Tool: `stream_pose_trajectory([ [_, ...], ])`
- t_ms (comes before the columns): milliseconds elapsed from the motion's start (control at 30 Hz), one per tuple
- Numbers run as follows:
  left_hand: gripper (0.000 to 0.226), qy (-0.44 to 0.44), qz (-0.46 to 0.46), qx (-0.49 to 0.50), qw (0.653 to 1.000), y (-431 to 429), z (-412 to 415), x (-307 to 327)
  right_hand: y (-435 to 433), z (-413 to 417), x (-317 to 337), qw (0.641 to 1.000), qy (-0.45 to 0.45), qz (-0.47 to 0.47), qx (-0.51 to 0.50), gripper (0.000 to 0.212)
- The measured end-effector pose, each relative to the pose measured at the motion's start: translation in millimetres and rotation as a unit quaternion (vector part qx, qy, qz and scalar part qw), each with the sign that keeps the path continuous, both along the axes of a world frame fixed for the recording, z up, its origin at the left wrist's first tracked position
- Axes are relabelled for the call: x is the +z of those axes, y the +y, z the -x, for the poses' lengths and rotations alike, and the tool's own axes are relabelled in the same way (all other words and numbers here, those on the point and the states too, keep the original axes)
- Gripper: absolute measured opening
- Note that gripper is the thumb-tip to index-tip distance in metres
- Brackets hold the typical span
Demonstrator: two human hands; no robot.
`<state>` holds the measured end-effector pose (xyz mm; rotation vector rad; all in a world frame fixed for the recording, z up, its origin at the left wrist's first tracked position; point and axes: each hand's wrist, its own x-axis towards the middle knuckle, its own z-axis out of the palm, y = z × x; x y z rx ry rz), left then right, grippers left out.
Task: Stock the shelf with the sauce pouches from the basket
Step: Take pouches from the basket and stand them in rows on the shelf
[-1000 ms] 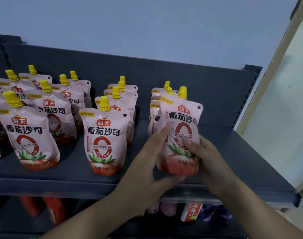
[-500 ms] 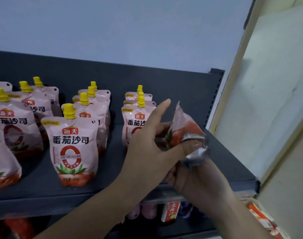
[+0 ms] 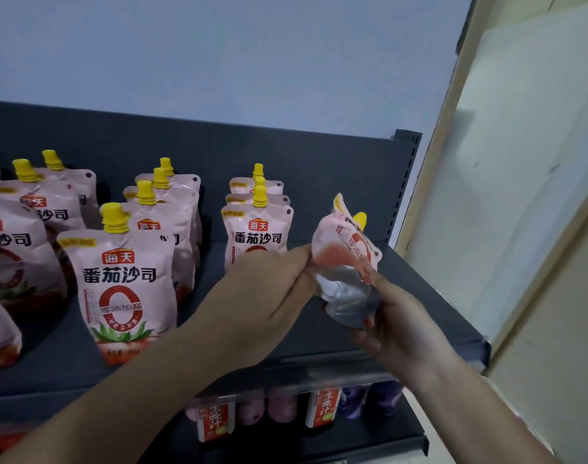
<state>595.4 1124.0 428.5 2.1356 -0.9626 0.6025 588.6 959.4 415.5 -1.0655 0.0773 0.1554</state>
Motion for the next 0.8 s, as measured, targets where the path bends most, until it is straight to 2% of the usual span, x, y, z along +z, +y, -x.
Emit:
stream_pose_trajectory([
  [100,0.021,0.023,-0.054,0.009,0.998,7,-1,3,-3,-7,0,0.994,-0.003,0.107,-0.013,0.032],
  [167,0.021,0.031,-0.074,-0.010,0.997,12,-4,10,-4,-10,4,0.992,-0.021,0.124,-0.014,0.029],
  [267,0.035,0.069,-0.043,-0.056,0.995,16,-9,15,-7,-11,10,0.988,-0.055,0.147,-0.015,0.029],
  [300,0.037,0.088,-0.029,-0.066,0.994,16,-8,14,-6,-12,11,0.985,-0.066,0.156,-0.018,0.030],
  [367,0.029,0.181,0.015,-0.098,0.978,17,-4,10,-7,-11,11,0.979,-0.084,0.184,-0.020,0.034],
  [433,0.057,0.278,0.072,-0.160,0.945,12,-1,6,-7,-10,9,0.974,-0.092,0.209,-0.005,0.043],
  [467,0.062,0.290,0.102,-0.207,0.929,15,1,-5,-6,-9,9,0.971,-0.093,0.220,0.011,0.046],
  [500,0.051,0.287,0.184,-0.164,0.926,22,-4,-10,-5,-7,9,0.969,-0.093,0.228,0.025,0.045],
  [533,0.041,0.315,0.267,-0.151,0.898,27,-3,-16,-4,-5,9,0.967,-0.097,0.232,0.034,0.043],
  [567,0.045,0.326,0.288,-0.155,0.887,25,-2,-17,-3,-4,10,0.966,-0.111,0.231,0.034,0.042],
  [600,0.060,0.310,0.266,-0.212,0.888,24,-1,-17,-3,-3,9,0.963,-0.137,0.228,0.033,0.043],
  [633,0.075,0.296,0.247,-0.212,0.898,17,-1,-13,-3,0,9,0.957,-0.174,0.228,0.036,0.044],
  [667,0.079,0.297,0.247,-0.176,0.905,14,-3,-11,-3,2,9,0.948,-0.211,0.234,0.042,0.048],
  [700,0.075,0.316,0.281,-0.156,0.892,9,-6,-4,-2,3,10,0.939,-0.244,0.239,0.048,0.056],
  [800,0.067,0.282,0.302,-0.180,0.893,7,-8,-6,-1,5,7,0.917,-0.311,0.247,0.035,0.093],
])
